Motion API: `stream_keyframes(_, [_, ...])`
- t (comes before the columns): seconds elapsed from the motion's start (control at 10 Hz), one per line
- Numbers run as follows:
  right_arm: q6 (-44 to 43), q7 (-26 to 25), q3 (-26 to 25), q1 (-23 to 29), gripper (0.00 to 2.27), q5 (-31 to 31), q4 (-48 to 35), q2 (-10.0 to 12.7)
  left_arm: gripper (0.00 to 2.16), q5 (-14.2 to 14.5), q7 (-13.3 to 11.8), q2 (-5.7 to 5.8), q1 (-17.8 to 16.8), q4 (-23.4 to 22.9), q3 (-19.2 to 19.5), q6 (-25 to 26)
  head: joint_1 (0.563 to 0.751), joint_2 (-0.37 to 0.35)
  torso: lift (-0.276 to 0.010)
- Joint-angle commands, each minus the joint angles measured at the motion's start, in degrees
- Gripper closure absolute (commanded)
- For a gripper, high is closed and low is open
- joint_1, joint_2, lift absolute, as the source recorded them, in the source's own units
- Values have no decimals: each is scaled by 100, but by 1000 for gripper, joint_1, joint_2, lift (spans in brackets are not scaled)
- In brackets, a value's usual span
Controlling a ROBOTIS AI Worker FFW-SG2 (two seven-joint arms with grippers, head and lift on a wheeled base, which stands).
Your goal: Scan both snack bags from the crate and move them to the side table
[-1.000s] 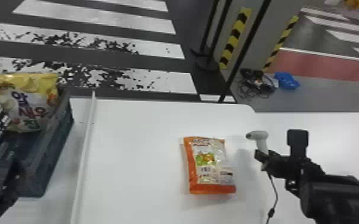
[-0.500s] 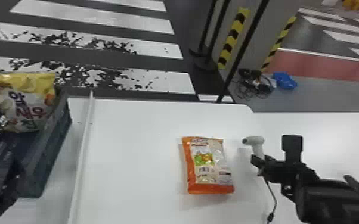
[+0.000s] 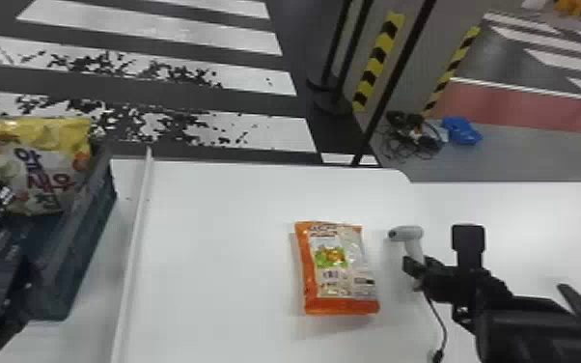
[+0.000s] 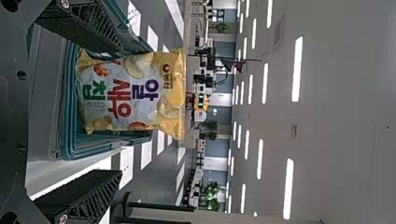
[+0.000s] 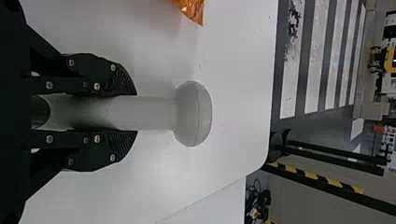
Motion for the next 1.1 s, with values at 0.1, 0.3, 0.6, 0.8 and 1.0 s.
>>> stream_keyframes(0.1, [-39,-9,0,18,2081,-28,80,-5,66,0,0,11,16,-4,1,7,695,-292,-99])
stream_keyframes(0.3, [-109,-62,0,18,1781,-45,159,4,70,0,0,28,25,-21,10,7,695,-294,-99])
stream_keyframes(0.6, [-109,-97,9,35,903,-54,195,4,70,0,0,20,25,-12,10,7,695,-296,-99])
stream_keyframes(0.8, [-109,-158,9,27,201,-63,195,4,70,0,0,20,25,5,27,-11,695,-298,-99])
stream_keyframes(1.0, [-109,-229,-8,35,117,-63,89,21,73,0,0,2,33,32,36,-11,695,-298,-99])
